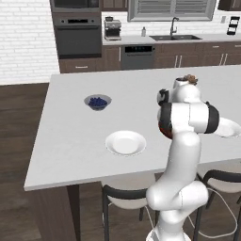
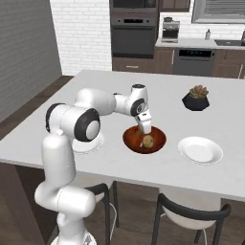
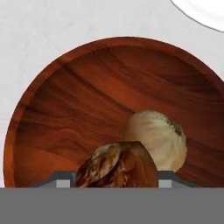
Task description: Pick the chicken drumstick and onion from their plates and place them in the bowl. Then put the bowl in the fridge.
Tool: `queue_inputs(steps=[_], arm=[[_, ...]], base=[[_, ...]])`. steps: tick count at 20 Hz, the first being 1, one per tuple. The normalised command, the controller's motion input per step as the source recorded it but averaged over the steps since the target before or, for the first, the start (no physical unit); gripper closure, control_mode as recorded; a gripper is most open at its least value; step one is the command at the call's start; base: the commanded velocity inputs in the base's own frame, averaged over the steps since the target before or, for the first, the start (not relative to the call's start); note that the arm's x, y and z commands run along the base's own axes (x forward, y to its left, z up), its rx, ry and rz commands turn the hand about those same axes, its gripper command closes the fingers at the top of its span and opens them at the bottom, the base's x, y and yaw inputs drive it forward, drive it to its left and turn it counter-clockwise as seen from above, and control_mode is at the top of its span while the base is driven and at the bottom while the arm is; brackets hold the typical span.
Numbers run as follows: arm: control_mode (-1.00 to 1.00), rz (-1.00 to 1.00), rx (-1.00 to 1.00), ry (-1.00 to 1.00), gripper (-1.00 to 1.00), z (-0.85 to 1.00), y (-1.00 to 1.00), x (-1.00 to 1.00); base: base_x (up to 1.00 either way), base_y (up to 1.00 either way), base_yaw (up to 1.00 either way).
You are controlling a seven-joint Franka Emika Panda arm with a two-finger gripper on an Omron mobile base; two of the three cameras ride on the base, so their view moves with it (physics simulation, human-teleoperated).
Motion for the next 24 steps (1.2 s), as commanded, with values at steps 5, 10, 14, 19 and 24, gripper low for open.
queue_inputs(steps=[5,10,14,19,24], arm=[[-1.00,0.15,0.00,0.00,1.00,-0.42,-0.10,0.15],[-1.00,0.07,-0.04,0.00,1.00,-0.51,-0.01,0.41],[-1.00,0.02,-0.06,0.00,-1.00,-0.40,0.04,0.14],[-1.00,0.00,-0.01,0.00,-1.00,-0.12,0.09,-0.06],[-1.00,0.00,0.00,0.00,-1.00,0.00,0.00,-0.23]], base=[[0.00,0.00,0.00],[0.00,0.00,0.00],[0.00,0.00,0.00],[0.00,0.00,0.00],[0.00,0.00,0.00]])
